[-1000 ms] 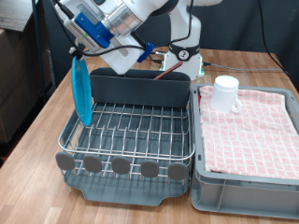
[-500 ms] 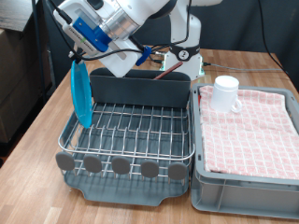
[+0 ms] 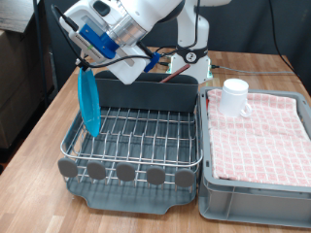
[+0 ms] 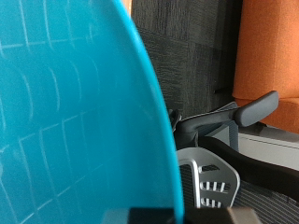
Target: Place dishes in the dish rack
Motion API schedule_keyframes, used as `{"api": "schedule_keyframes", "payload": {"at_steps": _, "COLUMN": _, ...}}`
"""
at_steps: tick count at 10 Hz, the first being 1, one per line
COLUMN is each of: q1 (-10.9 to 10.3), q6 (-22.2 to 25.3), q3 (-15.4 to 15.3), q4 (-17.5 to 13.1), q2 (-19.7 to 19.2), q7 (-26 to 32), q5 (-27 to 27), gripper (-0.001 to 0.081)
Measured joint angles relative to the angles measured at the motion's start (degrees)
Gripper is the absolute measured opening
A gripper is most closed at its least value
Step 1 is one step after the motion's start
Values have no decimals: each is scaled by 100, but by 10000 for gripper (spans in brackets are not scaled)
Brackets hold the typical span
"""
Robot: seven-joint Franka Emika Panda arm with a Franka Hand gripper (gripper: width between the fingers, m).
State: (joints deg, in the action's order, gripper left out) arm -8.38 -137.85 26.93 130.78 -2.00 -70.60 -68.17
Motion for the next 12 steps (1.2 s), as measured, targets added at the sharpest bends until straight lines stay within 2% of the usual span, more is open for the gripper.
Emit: {"api": "schedule_keyframes", "payload": {"at_steps": 12, "q1": -18, "q6": -49, "q3": -94, "q4": 225, "q2": -160, "q7": -590, "q5": -62, "gripper": 17}}
